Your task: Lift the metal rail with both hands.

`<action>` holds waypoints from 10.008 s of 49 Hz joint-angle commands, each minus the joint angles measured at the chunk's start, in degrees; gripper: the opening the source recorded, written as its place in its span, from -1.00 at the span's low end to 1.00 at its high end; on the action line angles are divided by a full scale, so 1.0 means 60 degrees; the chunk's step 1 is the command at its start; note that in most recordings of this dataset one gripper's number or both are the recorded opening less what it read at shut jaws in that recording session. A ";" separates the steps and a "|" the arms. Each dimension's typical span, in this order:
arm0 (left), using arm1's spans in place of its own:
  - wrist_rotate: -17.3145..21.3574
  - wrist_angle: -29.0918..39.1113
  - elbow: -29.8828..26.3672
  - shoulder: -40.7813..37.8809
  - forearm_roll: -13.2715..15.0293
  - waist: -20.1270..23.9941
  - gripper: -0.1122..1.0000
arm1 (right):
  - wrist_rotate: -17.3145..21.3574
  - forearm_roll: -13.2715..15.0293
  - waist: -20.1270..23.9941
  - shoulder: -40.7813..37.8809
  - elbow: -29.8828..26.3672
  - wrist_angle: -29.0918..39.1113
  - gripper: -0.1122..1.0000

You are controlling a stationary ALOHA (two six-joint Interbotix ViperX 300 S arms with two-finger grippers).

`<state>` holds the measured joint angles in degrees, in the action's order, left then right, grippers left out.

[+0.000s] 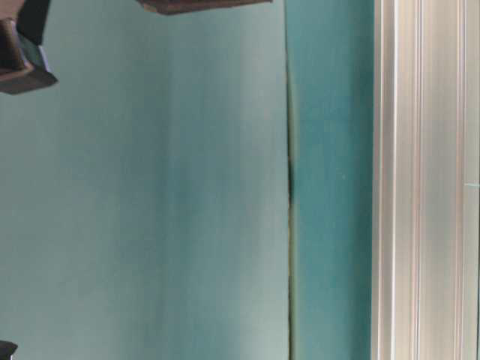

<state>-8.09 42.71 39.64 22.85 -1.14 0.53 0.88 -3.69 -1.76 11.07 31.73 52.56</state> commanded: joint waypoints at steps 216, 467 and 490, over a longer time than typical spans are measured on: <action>-0.0088 0.2563 -0.2183 0.0220 -0.0029 -0.0308 -0.24 | 0.0659 -0.0205 0.0029 0.0396 -0.2520 0.3091 -0.12; -0.0249 -0.1465 0.0073 -0.3765 -0.0059 -0.0205 -0.24 | 0.1348 0.0234 0.0527 -0.1846 0.1084 -0.2124 -0.12; -0.0190 -0.1597 0.0015 -0.3794 -0.0029 0.0088 -0.24 | 0.1362 0.0234 0.0513 -0.1948 0.1069 -0.2285 -0.12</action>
<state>-8.09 33.75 40.52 -0.26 -1.67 0.35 8.44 -1.93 1.05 -0.70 38.76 39.20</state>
